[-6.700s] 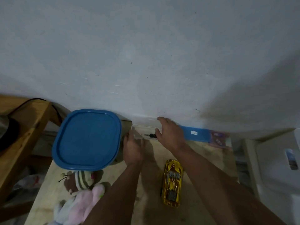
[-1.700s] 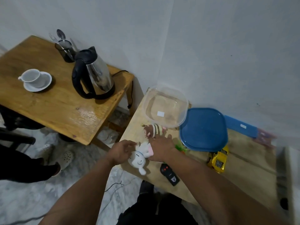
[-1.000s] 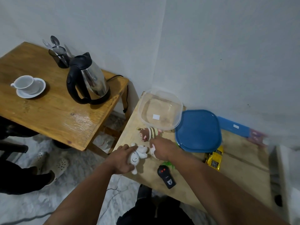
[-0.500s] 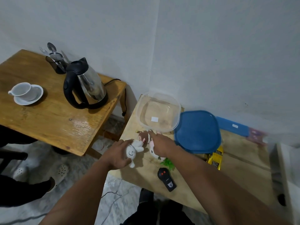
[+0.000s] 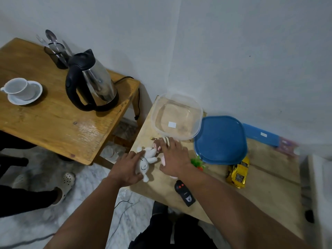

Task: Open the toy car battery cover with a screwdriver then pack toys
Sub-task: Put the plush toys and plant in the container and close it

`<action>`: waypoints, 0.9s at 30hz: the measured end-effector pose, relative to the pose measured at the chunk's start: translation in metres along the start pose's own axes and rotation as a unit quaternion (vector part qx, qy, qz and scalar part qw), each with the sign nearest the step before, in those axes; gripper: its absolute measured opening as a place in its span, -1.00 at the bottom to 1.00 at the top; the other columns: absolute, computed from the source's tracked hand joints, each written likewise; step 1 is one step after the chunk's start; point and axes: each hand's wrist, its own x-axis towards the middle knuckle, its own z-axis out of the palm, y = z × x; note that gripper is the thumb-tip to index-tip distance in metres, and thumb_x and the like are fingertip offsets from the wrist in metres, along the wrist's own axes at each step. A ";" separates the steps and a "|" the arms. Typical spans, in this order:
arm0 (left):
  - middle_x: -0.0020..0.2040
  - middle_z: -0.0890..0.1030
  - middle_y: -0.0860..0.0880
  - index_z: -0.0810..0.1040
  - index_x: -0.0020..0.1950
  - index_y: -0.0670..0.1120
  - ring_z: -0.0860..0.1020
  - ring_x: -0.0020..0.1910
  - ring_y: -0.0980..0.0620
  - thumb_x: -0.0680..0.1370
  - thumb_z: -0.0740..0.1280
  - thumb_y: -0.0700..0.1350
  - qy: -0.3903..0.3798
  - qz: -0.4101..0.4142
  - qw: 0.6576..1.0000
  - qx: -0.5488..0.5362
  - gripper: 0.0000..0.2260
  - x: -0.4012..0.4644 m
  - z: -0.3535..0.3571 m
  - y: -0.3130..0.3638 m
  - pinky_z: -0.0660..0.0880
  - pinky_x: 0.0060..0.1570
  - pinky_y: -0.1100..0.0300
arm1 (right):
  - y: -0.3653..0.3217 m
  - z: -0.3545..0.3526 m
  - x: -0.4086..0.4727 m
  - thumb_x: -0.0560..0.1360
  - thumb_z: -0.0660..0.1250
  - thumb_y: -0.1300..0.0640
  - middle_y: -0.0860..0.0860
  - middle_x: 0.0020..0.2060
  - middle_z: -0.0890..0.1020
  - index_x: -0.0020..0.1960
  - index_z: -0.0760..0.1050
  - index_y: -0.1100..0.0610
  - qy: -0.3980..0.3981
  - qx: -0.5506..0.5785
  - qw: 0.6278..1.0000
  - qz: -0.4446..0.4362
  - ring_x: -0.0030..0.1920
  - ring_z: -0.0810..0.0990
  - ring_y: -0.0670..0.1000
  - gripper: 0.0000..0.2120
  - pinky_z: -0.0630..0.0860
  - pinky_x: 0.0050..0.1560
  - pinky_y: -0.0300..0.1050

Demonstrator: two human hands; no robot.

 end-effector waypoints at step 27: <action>0.33 0.47 -0.05 0.26 0.62 0.05 0.47 0.24 -0.10 0.39 0.33 0.28 0.025 0.009 0.999 -0.021 -0.18 -0.011 -0.014 0.012 0.54 0.15 -0.04 | 0.031 -0.007 -0.003 0.50 0.39 0.23 0.04 0.24 0.38 0.29 0.27 -0.01 0.052 0.134 0.989 -0.034 -0.03 0.60 0.22 -0.54 0.40 -0.21 0.02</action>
